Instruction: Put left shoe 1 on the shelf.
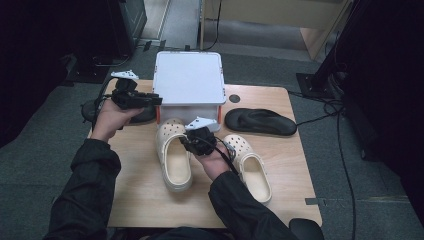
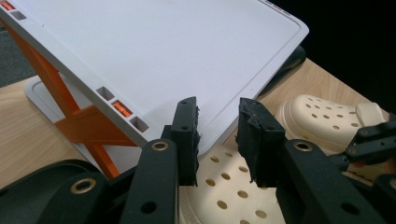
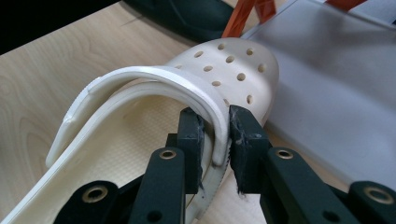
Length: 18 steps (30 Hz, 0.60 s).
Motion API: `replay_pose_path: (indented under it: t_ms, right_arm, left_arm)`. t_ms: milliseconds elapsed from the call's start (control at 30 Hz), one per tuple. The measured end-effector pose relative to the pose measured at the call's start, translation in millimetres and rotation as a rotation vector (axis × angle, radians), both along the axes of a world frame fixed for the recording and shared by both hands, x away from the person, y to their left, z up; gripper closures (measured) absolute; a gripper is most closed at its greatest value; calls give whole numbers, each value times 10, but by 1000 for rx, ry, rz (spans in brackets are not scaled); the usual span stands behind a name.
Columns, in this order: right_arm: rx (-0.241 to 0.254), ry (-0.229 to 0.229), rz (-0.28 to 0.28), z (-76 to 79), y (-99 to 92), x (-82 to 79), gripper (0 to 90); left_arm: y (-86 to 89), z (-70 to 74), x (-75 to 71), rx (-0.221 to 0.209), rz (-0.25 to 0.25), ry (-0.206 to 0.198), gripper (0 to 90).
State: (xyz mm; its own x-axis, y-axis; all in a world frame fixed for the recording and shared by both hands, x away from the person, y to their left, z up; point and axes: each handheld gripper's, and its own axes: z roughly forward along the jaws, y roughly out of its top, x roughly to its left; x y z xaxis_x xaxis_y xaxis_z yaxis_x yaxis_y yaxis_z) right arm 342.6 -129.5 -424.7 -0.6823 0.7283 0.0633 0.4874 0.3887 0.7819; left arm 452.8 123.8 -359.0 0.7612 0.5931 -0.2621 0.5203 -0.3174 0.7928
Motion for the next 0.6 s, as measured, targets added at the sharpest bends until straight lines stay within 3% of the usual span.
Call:
replay_pose_path:
  t_ms: [233, 600]
  right_arm:
    - [-18, -29, -29, 66, 1, 161, 763]
    - [-20, -20, -126, -82, 76, 500, 761]
  left_arm:
    - [7, -4, 6, -7, -1, 6, 686]
    - [-2, -14, 12, -10, -4, 7, 690]
